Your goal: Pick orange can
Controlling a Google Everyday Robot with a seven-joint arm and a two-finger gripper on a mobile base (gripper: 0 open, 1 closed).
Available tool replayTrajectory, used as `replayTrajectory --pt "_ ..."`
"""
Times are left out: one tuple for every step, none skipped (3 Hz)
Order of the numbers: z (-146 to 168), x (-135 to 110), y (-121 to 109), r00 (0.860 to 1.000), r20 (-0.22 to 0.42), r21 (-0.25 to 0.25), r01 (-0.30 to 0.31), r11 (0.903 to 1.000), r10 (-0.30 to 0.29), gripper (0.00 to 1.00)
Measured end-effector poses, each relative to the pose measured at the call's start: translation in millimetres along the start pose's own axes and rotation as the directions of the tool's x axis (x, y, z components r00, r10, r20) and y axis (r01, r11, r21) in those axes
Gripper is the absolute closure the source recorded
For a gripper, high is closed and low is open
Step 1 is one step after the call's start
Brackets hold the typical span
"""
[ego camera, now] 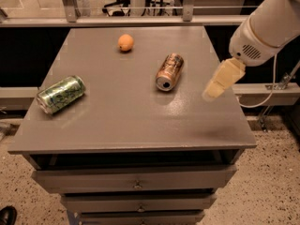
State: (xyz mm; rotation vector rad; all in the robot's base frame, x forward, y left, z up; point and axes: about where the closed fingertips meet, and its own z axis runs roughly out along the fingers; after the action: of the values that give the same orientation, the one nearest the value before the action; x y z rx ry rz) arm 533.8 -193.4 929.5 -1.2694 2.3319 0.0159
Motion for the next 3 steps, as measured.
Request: replayTrajectory --pt "24 -21 -17 0.989 0.046 0.019 -0.14 0.99 0.139 0.0" --pt "53 -55 -26 0.952 0.084 0.002 -0.295 0.9556 0.294 0.0" --pt "67 -77 -25 0.929 0.097 -0.024 -0.357 0.9336 0.358 0.0"
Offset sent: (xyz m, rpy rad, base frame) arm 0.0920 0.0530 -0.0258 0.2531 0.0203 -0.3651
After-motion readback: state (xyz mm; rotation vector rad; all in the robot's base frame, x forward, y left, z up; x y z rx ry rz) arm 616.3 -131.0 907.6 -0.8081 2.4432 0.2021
